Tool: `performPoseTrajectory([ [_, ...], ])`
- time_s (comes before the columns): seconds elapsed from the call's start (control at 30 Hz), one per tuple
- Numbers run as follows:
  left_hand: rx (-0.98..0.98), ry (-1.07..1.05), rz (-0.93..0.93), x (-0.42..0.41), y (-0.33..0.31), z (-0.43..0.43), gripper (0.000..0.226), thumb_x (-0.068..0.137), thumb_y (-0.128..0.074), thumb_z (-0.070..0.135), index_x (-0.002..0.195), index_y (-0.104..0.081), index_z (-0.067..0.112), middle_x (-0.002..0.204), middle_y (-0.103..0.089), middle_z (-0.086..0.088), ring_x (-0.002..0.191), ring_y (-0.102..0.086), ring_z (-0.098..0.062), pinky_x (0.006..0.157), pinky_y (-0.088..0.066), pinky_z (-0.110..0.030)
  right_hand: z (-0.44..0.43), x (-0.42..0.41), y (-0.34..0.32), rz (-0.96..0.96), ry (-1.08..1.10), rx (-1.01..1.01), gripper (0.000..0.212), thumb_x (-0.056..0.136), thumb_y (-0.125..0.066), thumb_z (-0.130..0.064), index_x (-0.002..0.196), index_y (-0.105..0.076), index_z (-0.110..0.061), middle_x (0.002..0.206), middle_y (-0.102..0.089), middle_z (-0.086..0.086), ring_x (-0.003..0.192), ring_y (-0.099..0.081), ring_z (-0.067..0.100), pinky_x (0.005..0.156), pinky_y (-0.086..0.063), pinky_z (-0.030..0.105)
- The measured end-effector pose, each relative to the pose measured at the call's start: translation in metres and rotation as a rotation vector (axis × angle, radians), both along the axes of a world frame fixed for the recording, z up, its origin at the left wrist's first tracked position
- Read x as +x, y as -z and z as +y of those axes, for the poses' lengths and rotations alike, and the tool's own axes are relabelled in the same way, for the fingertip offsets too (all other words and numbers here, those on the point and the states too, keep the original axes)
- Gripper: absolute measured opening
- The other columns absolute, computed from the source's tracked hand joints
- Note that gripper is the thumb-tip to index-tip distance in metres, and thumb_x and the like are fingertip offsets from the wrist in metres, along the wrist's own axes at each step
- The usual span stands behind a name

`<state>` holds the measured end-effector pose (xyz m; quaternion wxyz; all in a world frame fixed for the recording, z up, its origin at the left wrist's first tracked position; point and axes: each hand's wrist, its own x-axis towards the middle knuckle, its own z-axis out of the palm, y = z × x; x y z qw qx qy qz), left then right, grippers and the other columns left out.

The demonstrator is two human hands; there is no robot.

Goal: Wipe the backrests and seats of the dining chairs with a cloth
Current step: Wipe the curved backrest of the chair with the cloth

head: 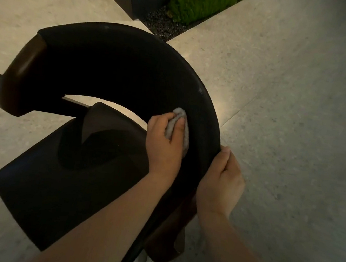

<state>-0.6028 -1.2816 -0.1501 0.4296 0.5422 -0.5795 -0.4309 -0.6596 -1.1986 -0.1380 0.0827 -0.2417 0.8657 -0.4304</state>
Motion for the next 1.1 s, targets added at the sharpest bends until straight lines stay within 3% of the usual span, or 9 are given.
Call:
performPoseTrajectory([
  [0.2, -0.091, 0.140, -0.076, 0.008, 0.006, 0.009, 0.033, 0.097, -0.049, 0.033, 0.124, -0.055, 0.016, 0.123, -0.044, 0.005, 0.108, -0.053, -0.010, 0.089, -0.045, -0.019, -0.001, 0.000, 0.000, -0.014, -0.008, -0.039, 0.061, 0.093, -0.019, -0.051, 0.087, -0.067, -0.014, 0.064, -0.054, -0.010, 0.059, -0.051, 0.003, 0.050, -0.036, 0.009],
  [0.43, -0.074, 0.088, -0.080, 0.018, 0.034, 0.006, 0.018, 0.095, -0.056, 0.016, 0.112, -0.061, 0.017, 0.110, -0.051, 0.004, 0.098, -0.053, 0.000, 0.084, -0.039, -0.004, 0.000, 0.000, -0.002, -0.003, -0.011, -0.048, 0.061, 0.094, -0.019, -0.049, 0.090, -0.069, -0.014, 0.066, -0.055, -0.009, 0.060, -0.051, 0.002, 0.053, -0.036, 0.008],
  [0.6, 0.214, 0.065, -0.169, 0.041, 0.065, 0.007, 0.023, 0.095, -0.057, 0.020, 0.118, -0.060, 0.022, 0.117, -0.050, 0.008, 0.099, -0.048, 0.015, 0.077, -0.038, 0.002, -0.001, 0.000, -0.004, 0.004, -0.006, -0.043, 0.060, 0.095, -0.021, -0.046, 0.091, -0.069, -0.011, 0.067, -0.053, -0.011, 0.057, -0.047, -0.001, 0.056, -0.036, 0.005],
  [0.67, 0.176, 0.039, -0.155, 0.045, 0.063, 0.003, 0.018, 0.095, -0.058, 0.019, 0.111, -0.061, 0.026, 0.109, -0.051, 0.011, 0.097, -0.050, 0.012, 0.076, -0.037, 0.002, -0.001, 0.000, -0.003, 0.004, -0.007, -0.040, 0.059, 0.095, -0.021, -0.044, 0.092, -0.070, -0.011, 0.068, -0.054, -0.009, 0.057, -0.046, -0.001, 0.056, -0.036, 0.006],
  [0.73, 0.021, 0.018, -0.119, 0.040, 0.053, -0.001, 0.014, 0.095, -0.059, 0.019, 0.104, -0.059, 0.029, 0.103, -0.049, 0.017, 0.095, -0.052, 0.006, 0.078, -0.038, 0.000, -0.001, 0.001, -0.004, 0.007, -0.005, -0.048, 0.057, 0.096, -0.023, -0.042, 0.094, -0.070, -0.010, 0.070, -0.056, -0.007, 0.058, -0.046, -0.002, 0.057, -0.037, 0.005],
  [0.8, -0.044, 0.039, -0.103, 0.029, 0.045, -0.004, 0.016, 0.095, -0.059, 0.020, 0.109, -0.059, 0.027, 0.105, -0.046, 0.018, 0.097, -0.051, 0.006, 0.081, -0.038, -0.002, -0.001, 0.001, -0.004, 0.005, 0.001, -0.056, 0.054, 0.098, -0.026, -0.039, 0.093, -0.070, -0.010, 0.069, -0.056, -0.007, 0.057, -0.046, -0.003, 0.058, -0.037, 0.003],
  [0.97, 0.068, -0.002, -0.128, 0.017, 0.053, -0.002, 0.027, 0.099, -0.050, 0.020, 0.126, -0.053, 0.020, 0.116, -0.044, 0.012, 0.099, -0.048, 0.009, 0.079, -0.037, 0.000, -0.001, 0.001, -0.005, -0.001, 0.006, -0.044, 0.050, 0.098, -0.027, -0.036, 0.091, -0.070, -0.010, 0.066, -0.051, -0.011, 0.055, -0.047, -0.002, 0.056, -0.037, 0.003],
  [1.1, 0.139, -0.023, -0.224, 0.023, 0.066, -0.005, 0.033, 0.098, -0.050, 0.021, 0.131, -0.050, 0.016, 0.124, -0.049, 0.002, 0.107, -0.051, -0.007, 0.078, -0.037, -0.006, 0.000, 0.001, -0.004, -0.003, 0.016, -0.043, 0.049, 0.099, -0.028, -0.036, 0.092, -0.070, -0.013, 0.065, -0.051, -0.011, 0.055, -0.047, -0.002, 0.057, -0.037, 0.004],
])
